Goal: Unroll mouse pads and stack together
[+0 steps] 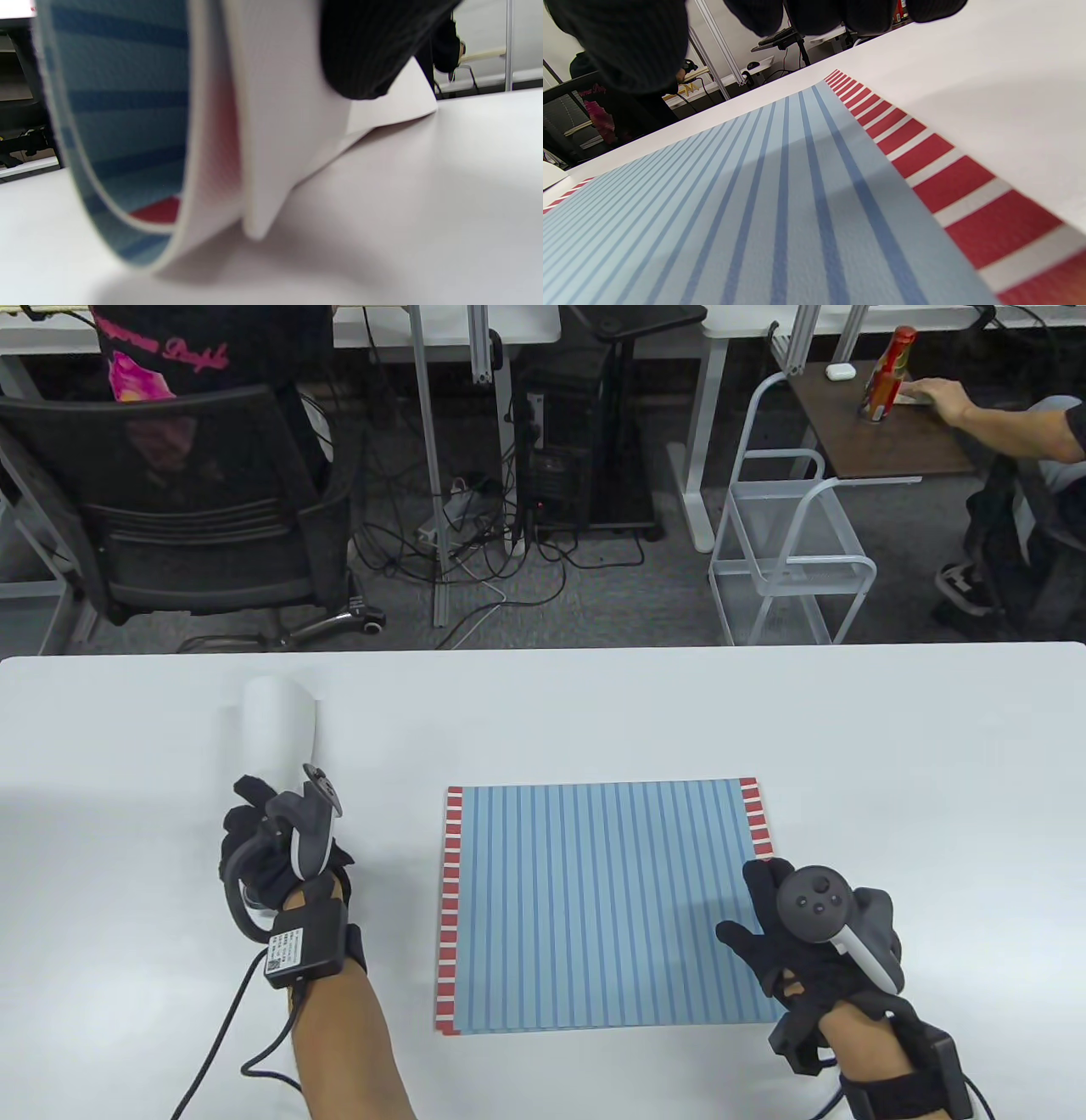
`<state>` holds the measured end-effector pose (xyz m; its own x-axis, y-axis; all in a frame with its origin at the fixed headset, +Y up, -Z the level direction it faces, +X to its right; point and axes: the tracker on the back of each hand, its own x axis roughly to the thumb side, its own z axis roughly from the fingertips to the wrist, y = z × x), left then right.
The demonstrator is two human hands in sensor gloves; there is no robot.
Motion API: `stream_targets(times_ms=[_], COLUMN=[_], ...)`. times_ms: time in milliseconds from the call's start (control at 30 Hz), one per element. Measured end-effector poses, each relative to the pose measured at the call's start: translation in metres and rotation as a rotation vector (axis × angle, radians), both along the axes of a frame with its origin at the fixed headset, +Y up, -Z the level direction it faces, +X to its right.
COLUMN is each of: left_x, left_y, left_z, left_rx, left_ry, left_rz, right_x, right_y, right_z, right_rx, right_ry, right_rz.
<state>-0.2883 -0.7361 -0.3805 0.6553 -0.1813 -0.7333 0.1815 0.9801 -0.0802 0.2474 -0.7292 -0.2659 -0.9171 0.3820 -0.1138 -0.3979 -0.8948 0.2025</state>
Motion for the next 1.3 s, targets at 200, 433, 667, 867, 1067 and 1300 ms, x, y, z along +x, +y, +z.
stream_targets(times_ms=[200, 433, 667, 867, 1067, 1300], left_x=[0.009, 0.037, 0.087, 0.134, 0.163, 0.178], left_y=[0.025, 0.063, 0.095, 0.100, 0.086, 0.054], left_z=[0.009, 0.028, 0.055, 0.088, 0.113, 0.119], left_rx=[0.105, 0.232, 0.311, 0.364, 0.371, 0.262], left_ry=[-0.037, -0.154, -0.354, -0.528, -0.638, -0.772], left_rz=[0.062, 0.214, 0.288, 0.428, 0.609, 0.984], right_x=[0.001, -0.002, -0.004, -0.007, -0.019, -0.049], right_y=[0.000, 0.001, 0.001, 0.000, -0.002, 0.005], right_z=[0.000, 0.000, 0.000, 0.001, -0.002, -0.010], right_rx=[-0.002, 0.008, 0.011, 0.001, -0.026, -0.056], right_ry=[-0.005, 0.011, 0.021, 0.028, 0.041, 0.074], right_rz=[-0.008, -0.013, -0.014, -0.026, -0.113, -0.344])
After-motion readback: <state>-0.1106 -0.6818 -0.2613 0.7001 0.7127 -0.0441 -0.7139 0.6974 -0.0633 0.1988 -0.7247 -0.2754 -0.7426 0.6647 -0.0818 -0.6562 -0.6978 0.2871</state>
